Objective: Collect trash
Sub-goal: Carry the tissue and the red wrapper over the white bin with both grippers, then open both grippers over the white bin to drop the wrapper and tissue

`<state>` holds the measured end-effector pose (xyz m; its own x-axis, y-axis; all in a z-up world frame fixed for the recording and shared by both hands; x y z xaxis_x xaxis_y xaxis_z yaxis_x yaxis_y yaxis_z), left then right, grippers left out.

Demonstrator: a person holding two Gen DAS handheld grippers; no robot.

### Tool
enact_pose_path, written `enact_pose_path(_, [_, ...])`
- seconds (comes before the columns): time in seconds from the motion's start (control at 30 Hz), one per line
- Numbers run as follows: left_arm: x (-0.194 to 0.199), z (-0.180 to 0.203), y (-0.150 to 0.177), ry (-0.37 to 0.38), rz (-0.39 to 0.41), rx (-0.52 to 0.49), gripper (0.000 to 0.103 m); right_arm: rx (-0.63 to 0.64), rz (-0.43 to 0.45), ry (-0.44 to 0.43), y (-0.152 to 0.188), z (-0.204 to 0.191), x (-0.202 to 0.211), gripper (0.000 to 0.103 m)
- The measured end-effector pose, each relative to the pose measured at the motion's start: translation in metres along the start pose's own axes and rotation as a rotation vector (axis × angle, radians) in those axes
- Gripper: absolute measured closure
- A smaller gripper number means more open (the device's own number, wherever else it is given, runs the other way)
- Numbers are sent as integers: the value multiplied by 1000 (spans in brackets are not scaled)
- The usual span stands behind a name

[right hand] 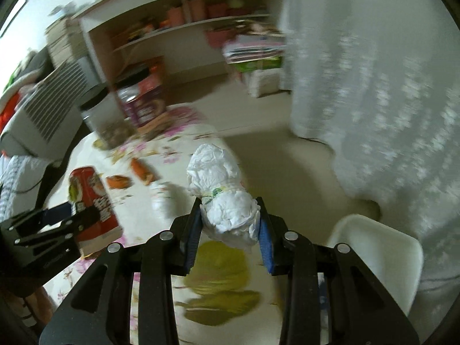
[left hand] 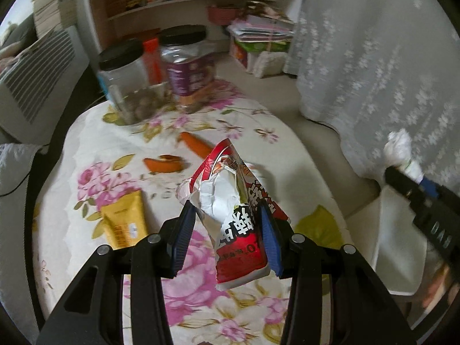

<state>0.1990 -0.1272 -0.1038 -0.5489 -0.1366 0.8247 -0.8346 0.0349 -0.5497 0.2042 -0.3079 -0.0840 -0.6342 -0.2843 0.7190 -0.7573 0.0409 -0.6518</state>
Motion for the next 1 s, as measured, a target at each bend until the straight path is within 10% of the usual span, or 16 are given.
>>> enact_pose_path(0.4, [35,109,8,165,43,-114,58,-300,120,161,12,127,71,65])
enact_pose_path(0.63, [66,198,17,283,59,-191,58,-443,244,302,22,191,125,9])
enact_pose_path(1.0, [86,299,44,462,-1,-276,45,-646,336,386,42,267,169,7])
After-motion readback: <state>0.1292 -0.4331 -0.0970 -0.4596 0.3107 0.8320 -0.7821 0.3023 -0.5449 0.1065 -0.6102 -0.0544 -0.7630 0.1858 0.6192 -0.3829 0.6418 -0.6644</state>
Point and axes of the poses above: each gripper's, at about its wrist camera, not at the fingertips, and x roughly against the way its jaws point, z to its right, y to its underside, the point moved 9 cm from there along -x, roughly the way its jaws point, and after that the axes turned 10 degrees about -y, right-handed, at the moved point
